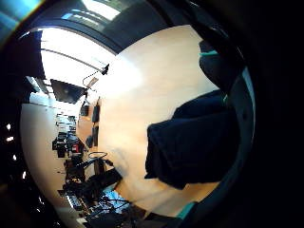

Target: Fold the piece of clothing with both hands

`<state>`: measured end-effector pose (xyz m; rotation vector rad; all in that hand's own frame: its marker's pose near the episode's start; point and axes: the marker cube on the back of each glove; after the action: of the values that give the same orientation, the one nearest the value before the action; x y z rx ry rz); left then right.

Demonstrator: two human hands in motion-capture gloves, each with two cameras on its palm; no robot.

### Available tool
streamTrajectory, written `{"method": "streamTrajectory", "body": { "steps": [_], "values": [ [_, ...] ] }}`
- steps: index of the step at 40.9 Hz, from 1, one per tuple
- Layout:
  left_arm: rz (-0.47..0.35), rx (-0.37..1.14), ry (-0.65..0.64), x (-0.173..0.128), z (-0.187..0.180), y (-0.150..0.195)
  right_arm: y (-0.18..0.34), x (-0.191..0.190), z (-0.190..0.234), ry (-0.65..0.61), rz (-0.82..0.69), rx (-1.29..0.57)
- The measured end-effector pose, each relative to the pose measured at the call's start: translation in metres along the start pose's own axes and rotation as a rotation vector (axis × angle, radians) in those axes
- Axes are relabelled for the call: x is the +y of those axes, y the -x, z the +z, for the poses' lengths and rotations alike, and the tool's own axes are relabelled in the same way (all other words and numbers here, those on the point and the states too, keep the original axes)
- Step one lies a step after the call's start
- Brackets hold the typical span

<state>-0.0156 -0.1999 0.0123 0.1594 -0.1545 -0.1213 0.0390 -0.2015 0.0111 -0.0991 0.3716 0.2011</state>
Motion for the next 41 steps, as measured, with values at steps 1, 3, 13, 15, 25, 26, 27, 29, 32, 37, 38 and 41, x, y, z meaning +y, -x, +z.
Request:
{"method": "streamTrajectory", "body": {
  "steps": [1,3,13,15,25,26,27,29,32,37,38,41],
  "values": [
    [0.004,0.007,-0.017,-0.004,0.006,-0.003,-0.002,-0.002,0.006,0.001,0.029,0.055],
    [0.003,0.010,0.019,-0.002,0.016,-0.006,0.003,-0.009,0.015,-0.041,0.034,0.059],
    [-0.042,-0.053,0.121,-0.002,0.046,0.010,0.028,-0.027,0.025,-0.175,-0.045,-0.198],
    [-0.049,-0.056,0.113,-0.003,0.046,0.012,0.027,-0.029,0.023,-0.196,-0.049,-0.205],
    [-0.049,-0.003,-0.081,-0.002,0.014,0.024,-0.014,0.001,-0.010,-0.295,-0.067,-0.296],
    [-0.044,0.020,-0.123,-0.001,0.007,0.024,-0.021,0.001,-0.013,-0.339,-0.052,-0.326],
    [-0.037,0.051,-0.165,-0.001,0.000,0.022,-0.028,0.002,-0.015,-0.372,-0.039,-0.363],
    [-0.024,0.113,-0.228,0.000,-0.012,0.018,-0.037,0.004,-0.009,-0.374,-0.017,-0.423],
    [-0.008,0.170,-0.257,0.010,-0.022,0.012,-0.053,0.018,0.013,-0.264,0.017,-0.474],
    [0.029,0.133,-0.192,0.045,-0.016,0.006,-0.091,0.068,0.045,-0.098,0.060,-0.514],
    [0.027,0.100,-0.212,0.045,-0.014,0.008,-0.095,0.070,0.052,-0.113,0.053,-0.521],
    [0.016,0.010,-0.213,0.045,0.000,0.014,-0.103,0.078,0.071,-0.137,0.067,-0.539]
  ]
}}
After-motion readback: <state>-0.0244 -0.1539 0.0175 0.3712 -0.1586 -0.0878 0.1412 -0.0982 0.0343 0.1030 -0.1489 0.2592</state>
